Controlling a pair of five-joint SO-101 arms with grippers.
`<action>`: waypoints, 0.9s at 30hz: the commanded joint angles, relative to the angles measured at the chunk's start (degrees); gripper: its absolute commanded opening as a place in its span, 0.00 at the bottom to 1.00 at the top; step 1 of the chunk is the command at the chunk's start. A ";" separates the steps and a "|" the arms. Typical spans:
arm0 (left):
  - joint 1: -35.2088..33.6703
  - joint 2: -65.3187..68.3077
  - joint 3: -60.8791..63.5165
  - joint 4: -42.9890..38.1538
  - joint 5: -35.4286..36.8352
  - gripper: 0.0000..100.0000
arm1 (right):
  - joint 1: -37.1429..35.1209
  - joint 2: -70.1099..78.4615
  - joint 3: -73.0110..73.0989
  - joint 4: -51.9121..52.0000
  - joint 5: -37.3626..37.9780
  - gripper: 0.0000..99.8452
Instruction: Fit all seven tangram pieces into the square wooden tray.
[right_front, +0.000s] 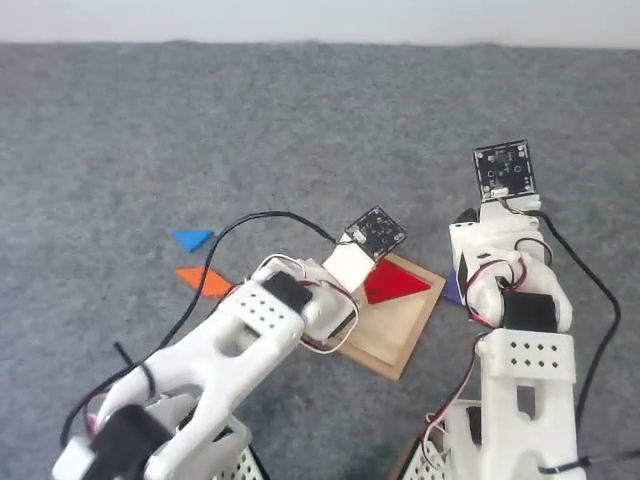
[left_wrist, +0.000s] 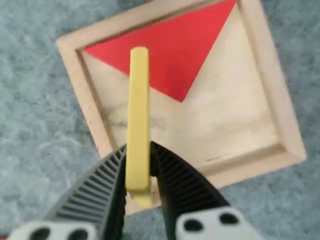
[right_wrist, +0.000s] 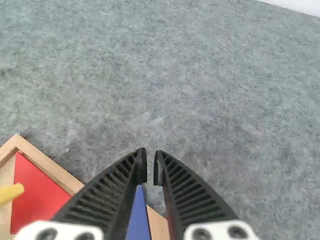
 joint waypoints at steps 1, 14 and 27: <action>-4.13 4.75 -4.62 -1.05 1.49 0.02 | 0.57 -0.31 -3.52 0.04 -0.79 0.04; -6.33 11.16 -12.88 5.63 1.58 0.16 | 0.48 -0.31 -3.52 -0.04 -0.79 0.04; -3.16 -14.77 -2.33 9.05 5.01 0.28 | 0.48 -0.31 -3.52 -0.04 -0.79 0.04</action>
